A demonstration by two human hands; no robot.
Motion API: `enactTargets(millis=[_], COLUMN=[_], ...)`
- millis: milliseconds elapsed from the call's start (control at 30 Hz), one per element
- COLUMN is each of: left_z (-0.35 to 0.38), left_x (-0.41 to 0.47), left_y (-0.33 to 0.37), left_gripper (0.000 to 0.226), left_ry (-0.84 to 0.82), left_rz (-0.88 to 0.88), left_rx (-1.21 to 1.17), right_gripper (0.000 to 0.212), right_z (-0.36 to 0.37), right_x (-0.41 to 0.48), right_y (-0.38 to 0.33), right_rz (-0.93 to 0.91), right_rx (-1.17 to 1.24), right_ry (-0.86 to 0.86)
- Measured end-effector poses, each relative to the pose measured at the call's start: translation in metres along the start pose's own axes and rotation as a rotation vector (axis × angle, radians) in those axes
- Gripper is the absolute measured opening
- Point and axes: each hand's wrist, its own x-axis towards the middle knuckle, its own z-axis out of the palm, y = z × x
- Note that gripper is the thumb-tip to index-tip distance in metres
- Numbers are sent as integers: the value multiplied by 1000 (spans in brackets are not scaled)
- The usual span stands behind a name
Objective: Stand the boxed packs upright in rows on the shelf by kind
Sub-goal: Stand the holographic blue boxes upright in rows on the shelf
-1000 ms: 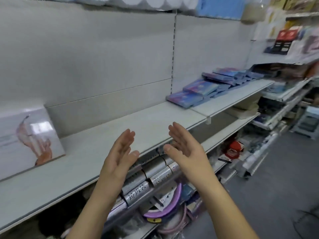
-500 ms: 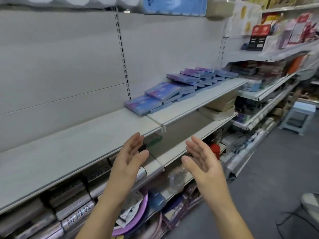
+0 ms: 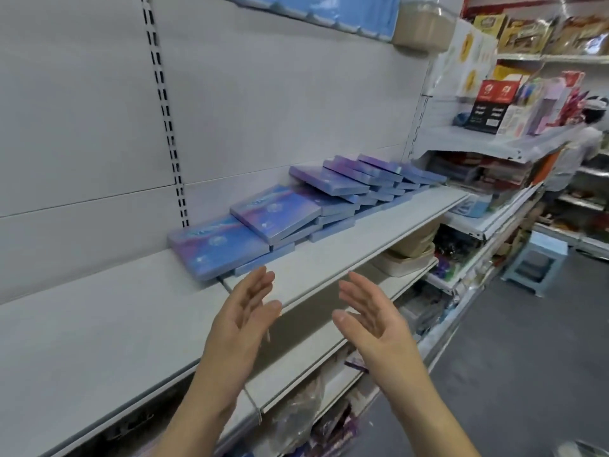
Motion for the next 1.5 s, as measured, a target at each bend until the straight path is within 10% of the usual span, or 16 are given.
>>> enactTargets(millis=[933,1500], left_z=[339,353], left_x=[265,359], left_y=[-20,-18], left_gripper=[42,42], left_ry=[128,277], left_rz=[75,125], left_rx=[124,172], right_gripper=[52,49], right_z=[-312,-344], right_x=[335,490], right_y=[55,83], right_rz=[-80,-96], right_rx=[72,-1], right_ry=[-67,-102])
